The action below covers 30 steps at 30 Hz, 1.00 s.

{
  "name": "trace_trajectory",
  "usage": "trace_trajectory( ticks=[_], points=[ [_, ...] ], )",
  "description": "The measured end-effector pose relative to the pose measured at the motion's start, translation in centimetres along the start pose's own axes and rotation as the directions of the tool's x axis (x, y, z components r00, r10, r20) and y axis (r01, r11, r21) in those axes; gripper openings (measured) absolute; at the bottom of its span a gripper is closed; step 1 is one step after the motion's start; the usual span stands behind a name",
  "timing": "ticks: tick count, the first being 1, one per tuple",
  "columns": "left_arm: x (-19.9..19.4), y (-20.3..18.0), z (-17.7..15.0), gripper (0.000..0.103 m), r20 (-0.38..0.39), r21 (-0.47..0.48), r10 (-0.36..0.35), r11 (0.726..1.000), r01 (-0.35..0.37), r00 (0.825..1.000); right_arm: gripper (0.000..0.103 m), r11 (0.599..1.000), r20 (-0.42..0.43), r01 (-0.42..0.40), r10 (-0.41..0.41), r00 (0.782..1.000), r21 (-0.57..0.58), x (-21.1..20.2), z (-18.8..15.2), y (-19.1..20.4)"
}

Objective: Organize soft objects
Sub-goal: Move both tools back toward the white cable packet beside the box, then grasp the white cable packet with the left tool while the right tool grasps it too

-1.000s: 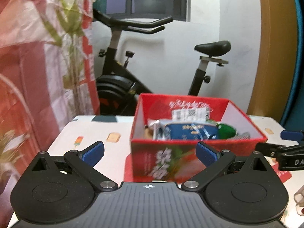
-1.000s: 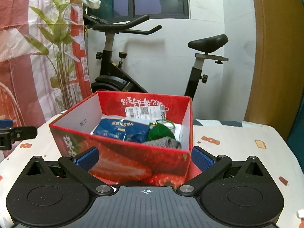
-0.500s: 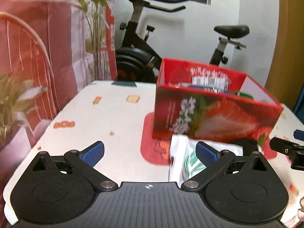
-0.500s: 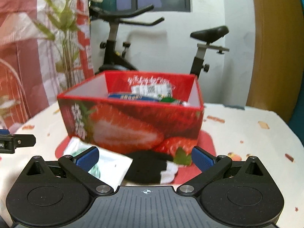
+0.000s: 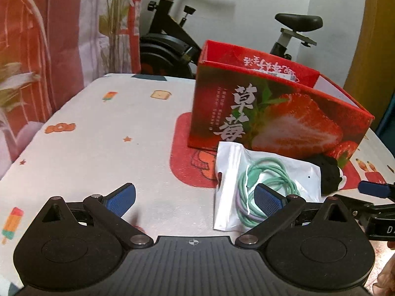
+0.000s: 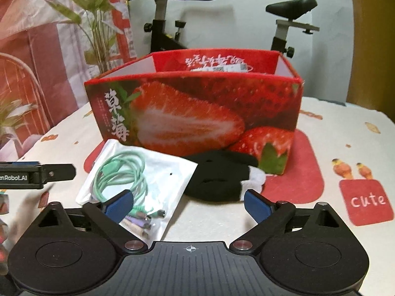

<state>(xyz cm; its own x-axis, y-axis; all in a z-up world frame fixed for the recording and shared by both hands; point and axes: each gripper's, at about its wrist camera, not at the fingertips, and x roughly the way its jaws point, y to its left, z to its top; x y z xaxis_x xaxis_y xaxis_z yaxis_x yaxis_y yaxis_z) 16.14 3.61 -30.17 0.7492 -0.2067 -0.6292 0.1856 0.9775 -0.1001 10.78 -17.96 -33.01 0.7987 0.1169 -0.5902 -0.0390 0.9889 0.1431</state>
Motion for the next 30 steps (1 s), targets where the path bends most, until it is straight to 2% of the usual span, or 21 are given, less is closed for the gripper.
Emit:
trace_trajectory(
  ticks=[1, 4, 5, 9, 13, 20, 22, 30],
  points=[
    [0.2, 0.0, -0.1, 0.102, 0.007, 0.005, -0.009, 1.000, 0.009, 1.000, 0.085, 1.000, -0.007, -0.007, 0.007, 1.000, 0.002, 0.2, 0.0, -0.1],
    [0.7, -0.2, -0.1, 0.097, 0.015, 0.017, -0.033, 0.999, 0.033, 0.999, 0.081, 1.000, -0.027, -0.028, 0.028, 0.999, 0.013, 0.8, -0.1, -0.3],
    [0.9, -0.2, 0.0, 0.091, 0.011, 0.018, -0.035, 0.999, 0.035, 0.999, 0.080, 0.999, -0.032, -0.035, 0.036, 0.999, 0.015, 0.9, -0.2, -0.4],
    [1.9, -0.9, 0.1, 0.080, -0.019, 0.055, -0.052, 0.997, 0.053, 0.998, 0.072, 0.998, -0.045, -0.056, 0.057, 0.997, 0.018, 1.4, -0.3, -0.5],
    [3.1, -1.4, 0.3, 0.062, -0.060, 0.075, -0.099, 0.992, 0.103, 0.993, 0.065, 0.997, -0.068, -0.081, 0.082, 0.994, 0.013, 2.0, -0.3, -0.2],
    [4.2, -1.5, 0.4, 0.057, -0.091, 0.006, -0.195, 0.981, 0.196, 0.977, 0.061, 0.993, -0.072, -0.114, 0.114, 0.991, -0.001, 2.5, -0.1, 0.1],
    [4.4, -1.3, 0.2, 0.057, -0.112, -0.037, -0.232, 0.973, 0.229, 0.966, 0.060, 0.993, -0.068, -0.119, 0.119, 0.991, -0.006, 2.6, 0.1, 0.2],
    [4.2, -1.8, -0.7, 0.057, -0.145, -0.067, -0.273, 0.962, 0.266, 0.951, 0.053, 0.989, -0.078, -0.146, 0.146, 0.986, 0.007, 3.0, 0.1, 0.2]
  ],
)
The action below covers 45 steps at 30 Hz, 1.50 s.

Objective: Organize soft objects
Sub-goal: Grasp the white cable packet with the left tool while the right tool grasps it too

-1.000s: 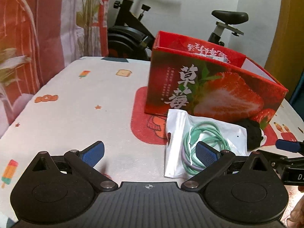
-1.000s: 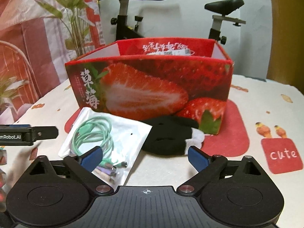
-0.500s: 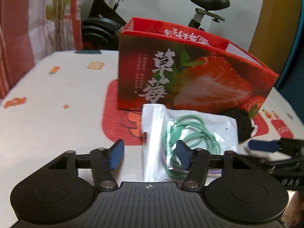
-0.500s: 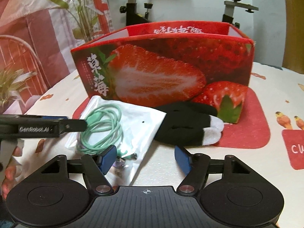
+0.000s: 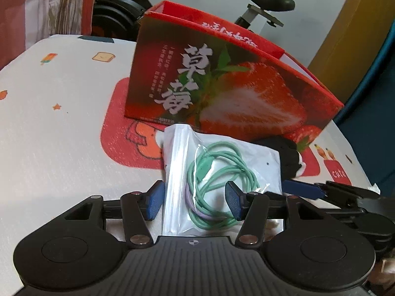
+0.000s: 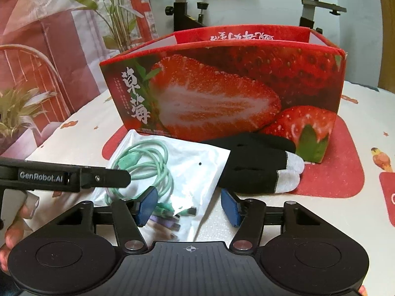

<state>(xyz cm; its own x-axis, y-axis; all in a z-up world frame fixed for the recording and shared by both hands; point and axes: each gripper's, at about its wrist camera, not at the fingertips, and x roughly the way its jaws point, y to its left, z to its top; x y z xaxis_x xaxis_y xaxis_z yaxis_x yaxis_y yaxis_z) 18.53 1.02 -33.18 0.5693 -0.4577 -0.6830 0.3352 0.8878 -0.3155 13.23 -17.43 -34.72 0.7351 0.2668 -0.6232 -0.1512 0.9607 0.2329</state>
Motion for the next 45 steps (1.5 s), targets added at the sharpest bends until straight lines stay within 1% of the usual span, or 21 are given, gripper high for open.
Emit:
trace_trajectory(
  ticks=[1, 6, 8, 13, 19, 29, 36, 39, 45],
  points=[
    [0.0, -0.2, -0.2, 0.056, -0.005, 0.003, -0.002, 1.000, 0.002, 1.000, 0.049, 1.000, 0.000, -0.006, 0.006, 1.000, 0.003, -0.1, 0.0, -0.1],
    [-0.4, -0.9, -0.8, 0.054, -0.024, 0.016, -0.008, 1.000, 0.008, 1.000, 0.047, 1.000, -0.004, -0.019, 0.019, 1.000, 0.024, -0.3, -0.4, -0.2],
    [-0.5, -0.8, -0.8, 0.049, -0.031, 0.022, -0.001, 1.000, 0.002, 1.000, 0.047, 0.999, -0.008, -0.025, 0.025, 1.000, 0.040, -0.4, -0.5, -0.4],
    [-0.9, -0.6, -0.9, 0.043, -0.044, 0.008, -0.004, 1.000, 0.004, 0.999, 0.047, 0.992, -0.018, -0.049, 0.051, 0.999, 0.115, -0.3, -0.6, -1.3],
    [-1.0, -0.8, -1.2, 0.043, -0.059, 0.015, -0.020, 1.000, 0.021, 0.998, 0.047, 0.987, -0.011, -0.065, 0.067, 0.998, 0.146, -0.5, -0.8, -1.7],
    [-1.5, -2.1, -1.8, 0.043, -0.071, 0.055, -0.003, 0.998, 0.007, 0.997, 0.044, 0.986, -0.022, -0.083, 0.087, 0.996, 0.146, -1.3, -1.2, -1.2],
    [-3.2, -3.3, -2.2, 0.042, -0.042, 0.096, 0.016, 0.995, -0.012, 0.999, 0.040, 0.993, 0.024, -0.076, 0.074, 0.997, 0.090, -3.2, -1.1, -0.4],
    [-4.2, -3.6, -2.3, 0.043, -0.021, 0.107, 0.023, 0.994, -0.021, 1.000, 0.039, 0.996, 0.050, -0.072, 0.070, 0.996, 0.053, -4.2, -1.0, 0.2],
    [-6.5, -4.7, -2.2, 0.043, 0.038, 0.128, 0.035, 0.991, -0.039, 0.999, 0.039, 0.996, 0.106, -0.082, 0.078, 0.991, 0.029, -6.4, -0.4, 1.1]
  ],
)
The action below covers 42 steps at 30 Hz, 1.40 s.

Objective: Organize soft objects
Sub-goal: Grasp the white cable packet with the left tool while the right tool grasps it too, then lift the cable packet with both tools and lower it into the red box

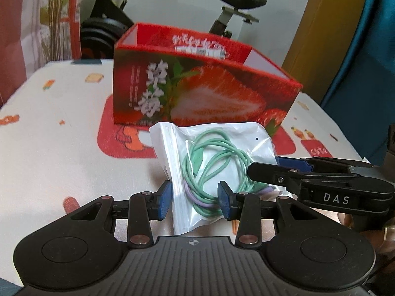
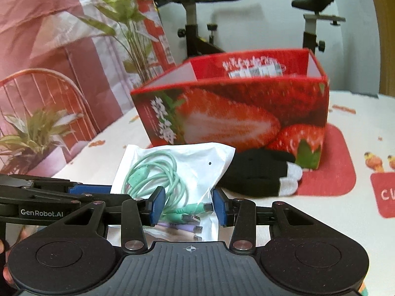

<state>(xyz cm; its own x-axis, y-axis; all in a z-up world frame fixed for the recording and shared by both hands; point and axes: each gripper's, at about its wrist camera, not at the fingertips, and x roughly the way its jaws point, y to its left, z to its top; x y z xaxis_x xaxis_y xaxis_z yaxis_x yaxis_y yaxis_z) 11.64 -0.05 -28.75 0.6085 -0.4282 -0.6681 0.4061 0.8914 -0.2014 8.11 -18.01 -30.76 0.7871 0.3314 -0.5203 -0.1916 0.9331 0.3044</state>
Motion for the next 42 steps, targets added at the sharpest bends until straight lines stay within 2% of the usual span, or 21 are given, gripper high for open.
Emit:
trace_trajectory(
  ticks=[6, 11, 19, 24, 26, 31, 35, 39, 41, 42],
  points=[
    [-2.9, -0.9, 1.3, 0.043, 0.085, 0.024, 0.005, 1.000, -0.007, 0.996, 0.039, 0.998, 0.071, -0.003, 0.008, 0.997, -0.060, -2.2, 1.9, 1.7],
    [-4.2, -1.2, 3.6, 0.043, 0.138, 0.028, -0.002, 1.000, -0.002, 0.990, 0.039, 0.996, 0.112, -0.001, 0.011, 0.994, -0.091, -3.3, 4.8, 2.4],
    [-5.0, -1.4, 9.7, 0.043, 0.207, 0.030, -0.017, 0.999, 0.011, 0.978, 0.039, 0.995, 0.139, -0.024, 0.038, 0.990, -0.095, -3.4, 12.1, 1.8],
    [-3.9, -0.9, 14.1, 0.043, 0.209, 0.032, -0.030, 0.999, 0.024, 0.977, 0.040, 0.986, 0.126, -0.005, 0.026, 0.992, -0.164, -1.5, 16.5, 1.5],
    [-3.2, -0.6, 15.6, 0.043, 0.205, 0.033, -0.035, 0.999, 0.028, 0.978, 0.040, 0.988, 0.123, -0.003, 0.022, 0.992, -0.156, -0.5, 18.3, 0.8],
    [0.2, 0.3, 19.7, 0.043, 0.183, 0.028, -0.037, 0.999, 0.032, 0.982, 0.040, 0.994, 0.073, 0.004, 0.004, 0.997, -0.113, 2.9, 22.2, -1.4],
    [3.3, 0.7, 22.3, 0.042, 0.150, 0.023, -0.037, 0.999, 0.034, 0.988, 0.039, 0.997, 0.023, 0.026, -0.025, 0.999, -0.070, 5.8, 24.0, -3.5],
    [6.2, 1.3, 23.4, 0.042, 0.100, -0.014, -0.115, 0.993, 0.117, 0.988, 0.036, 0.999, -0.023, 0.003, -0.004, 1.000, -0.045, 8.4, 24.2, -4.9],
    [8.0, 1.0, 23.5, 0.042, 0.071, 0.014, -0.102, 0.995, 0.101, 0.992, 0.035, 0.995, -0.089, 0.084, -0.089, 0.992, -0.062, 10.8, 24.0, -5.1],
    [9.3, 0.9, 23.5, 0.042, 0.049, 0.032, -0.086, 0.996, 0.084, 0.995, 0.031, 0.993, -0.134, 0.104, -0.111, 0.985, -0.058, 12.1, 23.7, -5.5]
  ],
)
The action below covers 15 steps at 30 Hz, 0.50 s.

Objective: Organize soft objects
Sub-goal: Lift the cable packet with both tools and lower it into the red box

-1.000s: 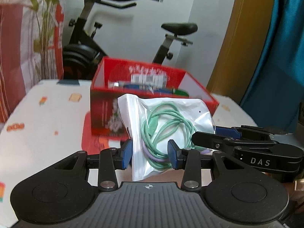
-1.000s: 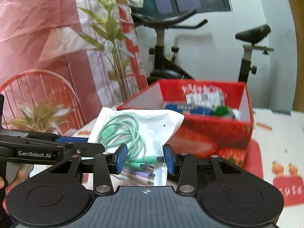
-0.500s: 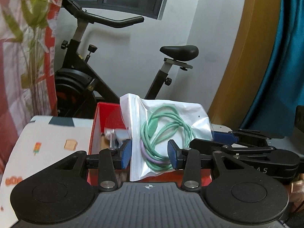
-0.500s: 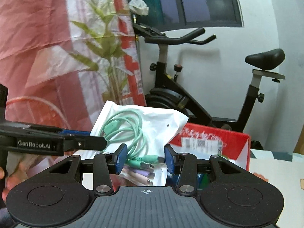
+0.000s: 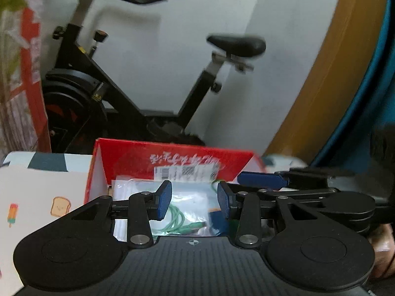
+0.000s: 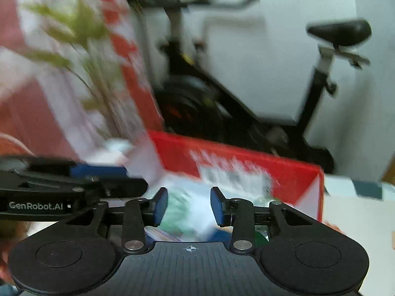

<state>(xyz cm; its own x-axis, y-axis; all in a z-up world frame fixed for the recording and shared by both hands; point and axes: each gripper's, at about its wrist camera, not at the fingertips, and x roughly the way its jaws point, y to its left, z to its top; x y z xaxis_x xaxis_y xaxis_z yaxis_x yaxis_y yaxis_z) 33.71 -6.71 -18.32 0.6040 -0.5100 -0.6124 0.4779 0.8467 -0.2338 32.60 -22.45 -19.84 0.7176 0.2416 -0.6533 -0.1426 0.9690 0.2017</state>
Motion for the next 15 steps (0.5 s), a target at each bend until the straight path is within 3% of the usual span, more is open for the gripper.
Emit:
trace_trajectory(
  ticks=[2, 5, 12, 15],
  points=[
    [2.3, 0.9, -0.2, 0.041, -0.052, -0.020, 0.049, 0.999, -0.050, 0.997, 0.030, 0.999, -0.052, 0.003, -0.001, 0.999, 0.033, 2.0, -0.6, -0.7],
    [4.4, 2.3, -0.6, 0.041, -0.109, -0.060, 0.059, 0.996, -0.066, 0.992, 0.030, 0.999, -0.090, -0.014, 0.018, 0.996, 0.043, 3.8, -1.1, -1.2],
    [8.0, 3.7, -1.4, 0.041, -0.241, -0.025, 0.097, 0.994, -0.106, 0.966, 0.030, 0.999, -0.149, 0.009, -0.004, 0.989, 0.033, 5.7, -1.3, -1.5],
    [8.5, 3.8, -1.4, 0.041, -0.257, 0.000, 0.104, 0.994, -0.108, 0.961, 0.030, 0.999, -0.165, 0.025, -0.020, 0.986, 0.030, 5.7, -1.7, -1.8]
  ],
)
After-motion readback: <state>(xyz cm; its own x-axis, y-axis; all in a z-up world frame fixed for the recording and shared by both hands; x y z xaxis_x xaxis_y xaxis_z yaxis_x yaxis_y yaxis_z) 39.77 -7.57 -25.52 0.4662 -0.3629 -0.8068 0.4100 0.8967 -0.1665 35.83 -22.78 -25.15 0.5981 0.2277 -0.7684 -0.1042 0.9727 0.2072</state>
